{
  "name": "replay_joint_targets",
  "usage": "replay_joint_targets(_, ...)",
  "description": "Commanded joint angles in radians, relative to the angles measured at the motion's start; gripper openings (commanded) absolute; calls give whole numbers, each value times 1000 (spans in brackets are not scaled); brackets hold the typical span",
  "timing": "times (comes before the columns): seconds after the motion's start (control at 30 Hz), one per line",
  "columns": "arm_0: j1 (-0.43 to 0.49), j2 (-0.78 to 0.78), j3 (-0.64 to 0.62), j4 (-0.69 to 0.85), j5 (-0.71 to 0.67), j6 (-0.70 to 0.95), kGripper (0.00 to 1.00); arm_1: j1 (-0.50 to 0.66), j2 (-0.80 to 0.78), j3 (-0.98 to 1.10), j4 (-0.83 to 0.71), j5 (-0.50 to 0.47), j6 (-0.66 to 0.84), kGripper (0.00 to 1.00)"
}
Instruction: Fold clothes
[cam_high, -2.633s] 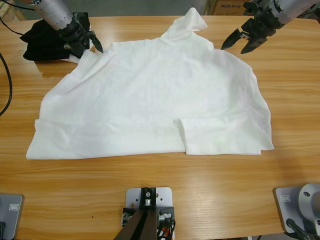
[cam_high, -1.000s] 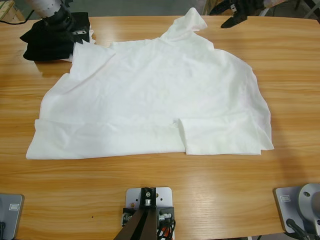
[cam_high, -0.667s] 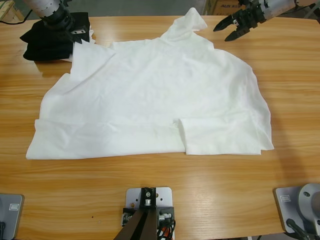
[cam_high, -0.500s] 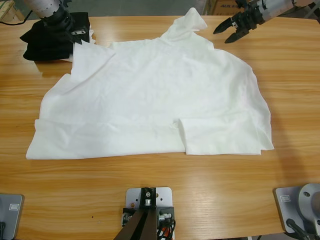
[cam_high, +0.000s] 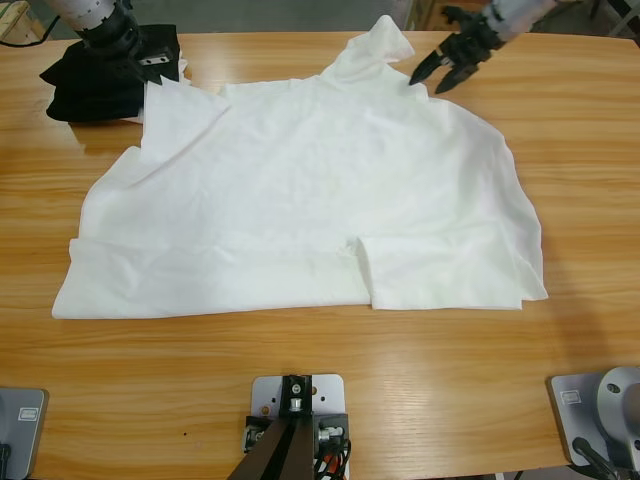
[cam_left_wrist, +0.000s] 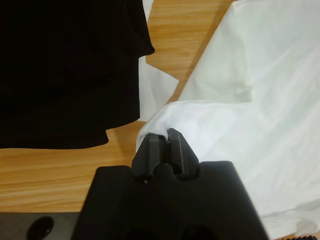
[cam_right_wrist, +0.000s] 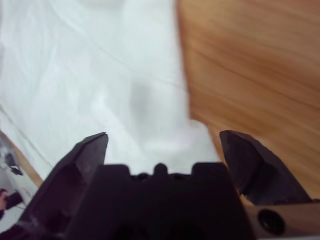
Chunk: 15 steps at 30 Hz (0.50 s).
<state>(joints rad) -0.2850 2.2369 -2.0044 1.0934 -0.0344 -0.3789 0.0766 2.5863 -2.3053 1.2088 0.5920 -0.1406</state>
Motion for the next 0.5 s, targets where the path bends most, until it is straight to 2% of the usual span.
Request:
replay_joint_targets(0.03, -10, -4, 38, 18, 10, -9, 0, 19, 105, -104, 63, -71, 6, 918)
replay_joint_targets(0.13, -10, -4, 38, 19, 9, -9, 0, 19, 124, -147, 76, -70, 9, 908)
replay_joint_targets(0.27, -11, -7, 38, 19, 10, -9, 0, 10, 133, -167, 75, -24, -2, 735)
replay_joint_targets(0.5, -11, -8, 37, 21, 10, -9, 0, -6, 138, -174, 88, -8, -10, 738)
